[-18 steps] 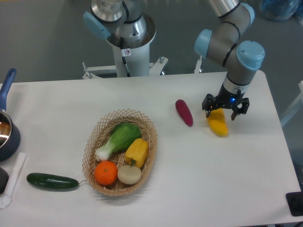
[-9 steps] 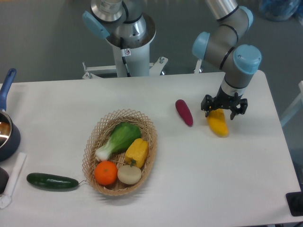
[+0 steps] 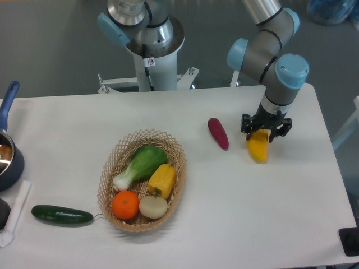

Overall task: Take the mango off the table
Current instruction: 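Lower the gripper around the mango and close on it, then lift the grasped mango up off the table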

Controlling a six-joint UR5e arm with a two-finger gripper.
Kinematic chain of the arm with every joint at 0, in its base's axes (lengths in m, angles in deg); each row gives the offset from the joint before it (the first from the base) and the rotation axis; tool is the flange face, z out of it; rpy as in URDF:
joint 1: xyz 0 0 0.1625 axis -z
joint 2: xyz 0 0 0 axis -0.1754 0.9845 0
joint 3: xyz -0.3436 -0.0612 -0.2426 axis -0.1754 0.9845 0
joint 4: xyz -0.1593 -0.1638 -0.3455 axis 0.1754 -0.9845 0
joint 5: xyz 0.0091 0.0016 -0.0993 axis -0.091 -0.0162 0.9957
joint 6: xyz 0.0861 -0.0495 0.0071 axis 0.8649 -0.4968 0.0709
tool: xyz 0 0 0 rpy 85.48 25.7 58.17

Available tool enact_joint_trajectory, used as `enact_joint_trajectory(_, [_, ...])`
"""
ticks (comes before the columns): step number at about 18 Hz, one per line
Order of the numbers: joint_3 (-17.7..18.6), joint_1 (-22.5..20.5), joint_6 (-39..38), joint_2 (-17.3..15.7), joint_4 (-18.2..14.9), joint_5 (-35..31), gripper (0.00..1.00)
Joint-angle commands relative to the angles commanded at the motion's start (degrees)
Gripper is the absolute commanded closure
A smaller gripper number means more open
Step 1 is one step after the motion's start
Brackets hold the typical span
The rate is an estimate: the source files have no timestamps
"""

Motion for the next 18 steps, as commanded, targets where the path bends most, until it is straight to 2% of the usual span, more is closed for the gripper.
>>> enact_joint_trajectory(2, [-0.1,0.0,0.0,-0.1,0.0,0.0,0.57])
enact_joint_trajectory(3, [-0.3,0.0,0.0,-0.2,0.0,0.0,0.59])
enact_joint_trajectory(10, [-2.5,0.2,0.0,-1.3,-0.1,0.1,0.62])
enact_joint_trajectory(12, [-5.0,1.2,-0.1,-5.0,0.1,1.7,0.62])
enact_joint_trajectory(15, [-9.4,1.8,-0.9,-8.2,0.1,7.3,0.62])
enact_joint_trajectory(18, [-11.7,1.4,-2.6,-11.6,0.2,13.8,0.62])
